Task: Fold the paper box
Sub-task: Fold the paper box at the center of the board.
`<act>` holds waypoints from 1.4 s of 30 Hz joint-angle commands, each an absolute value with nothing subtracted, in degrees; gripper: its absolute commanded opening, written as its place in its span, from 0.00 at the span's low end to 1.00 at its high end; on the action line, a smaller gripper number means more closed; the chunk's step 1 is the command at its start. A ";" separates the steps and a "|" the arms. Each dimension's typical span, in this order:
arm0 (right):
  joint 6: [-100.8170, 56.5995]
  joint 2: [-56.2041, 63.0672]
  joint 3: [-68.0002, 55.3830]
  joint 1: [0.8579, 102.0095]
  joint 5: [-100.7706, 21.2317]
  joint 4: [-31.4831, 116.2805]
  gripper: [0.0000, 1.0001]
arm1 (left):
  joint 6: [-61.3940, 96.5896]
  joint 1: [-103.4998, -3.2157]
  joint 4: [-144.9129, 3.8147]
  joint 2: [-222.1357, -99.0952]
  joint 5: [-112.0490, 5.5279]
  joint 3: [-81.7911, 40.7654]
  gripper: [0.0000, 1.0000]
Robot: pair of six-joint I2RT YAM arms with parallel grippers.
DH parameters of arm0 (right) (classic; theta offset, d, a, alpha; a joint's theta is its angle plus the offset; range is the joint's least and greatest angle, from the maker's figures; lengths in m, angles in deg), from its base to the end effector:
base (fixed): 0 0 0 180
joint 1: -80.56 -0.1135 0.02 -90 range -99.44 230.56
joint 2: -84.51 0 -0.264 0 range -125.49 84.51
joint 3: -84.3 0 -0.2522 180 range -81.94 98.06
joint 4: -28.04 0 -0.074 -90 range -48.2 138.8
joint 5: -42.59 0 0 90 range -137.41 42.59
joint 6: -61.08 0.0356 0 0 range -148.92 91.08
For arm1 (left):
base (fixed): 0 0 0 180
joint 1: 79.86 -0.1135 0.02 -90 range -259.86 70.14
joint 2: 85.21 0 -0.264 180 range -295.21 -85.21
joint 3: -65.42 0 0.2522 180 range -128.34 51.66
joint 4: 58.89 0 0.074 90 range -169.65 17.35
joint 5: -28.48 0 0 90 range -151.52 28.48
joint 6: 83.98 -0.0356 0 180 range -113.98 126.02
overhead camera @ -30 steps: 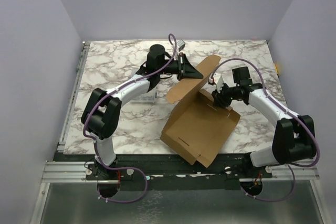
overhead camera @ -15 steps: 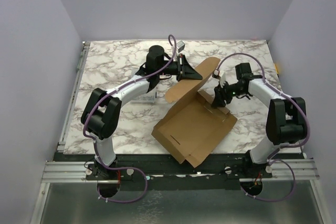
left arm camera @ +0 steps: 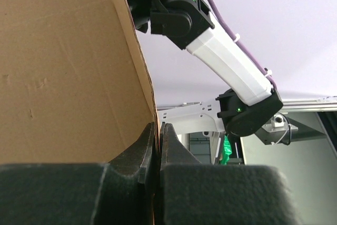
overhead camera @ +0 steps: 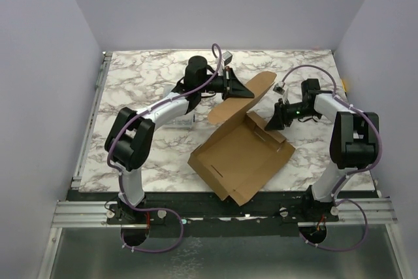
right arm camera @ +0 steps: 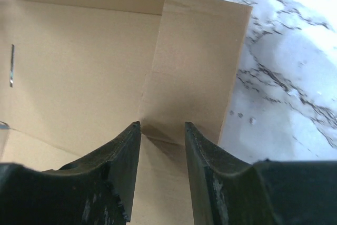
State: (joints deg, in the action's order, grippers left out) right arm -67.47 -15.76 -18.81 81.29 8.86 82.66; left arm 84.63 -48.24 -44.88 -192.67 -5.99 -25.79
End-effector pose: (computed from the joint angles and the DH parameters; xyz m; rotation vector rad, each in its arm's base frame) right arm 0.3184 0.0256 0.1815 -0.9034 2.2218 1.1214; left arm 0.3554 -0.2533 0.2911 0.1255 2.1405 -2.0850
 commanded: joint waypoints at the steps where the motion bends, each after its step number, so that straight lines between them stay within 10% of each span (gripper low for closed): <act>1: -64.40 -19.09 -16.77 84.91 13.47 83.83 0.39 | 83.07 -47.70 -45.15 -195.12 -10.00 -27.91 0.00; 14: -62.93 -17.67 -19.89 84.62 5.40 77.81 0.13 | 82.48 -46.57 -46.57 -197.56 -10.73 -30.14 0.00; 24: -62.76 -14.24 -22.11 84.25 1.66 74.41 0.47 | 81.81 -45.58 -48.46 -198.52 -11.07 -32.35 0.00; 42: -71.95 -8.60 -6.14 97.31 9.34 93.26 0.59 | 54.65 -47.68 -80.83 -196.48 -13.42 -39.58 0.00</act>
State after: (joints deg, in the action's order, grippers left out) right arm -67.80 -9.86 -8.67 93.99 9.25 86.88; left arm 66.33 -46.54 -66.96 -197.83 -11.72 -36.11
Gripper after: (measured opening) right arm 0.559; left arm 0.036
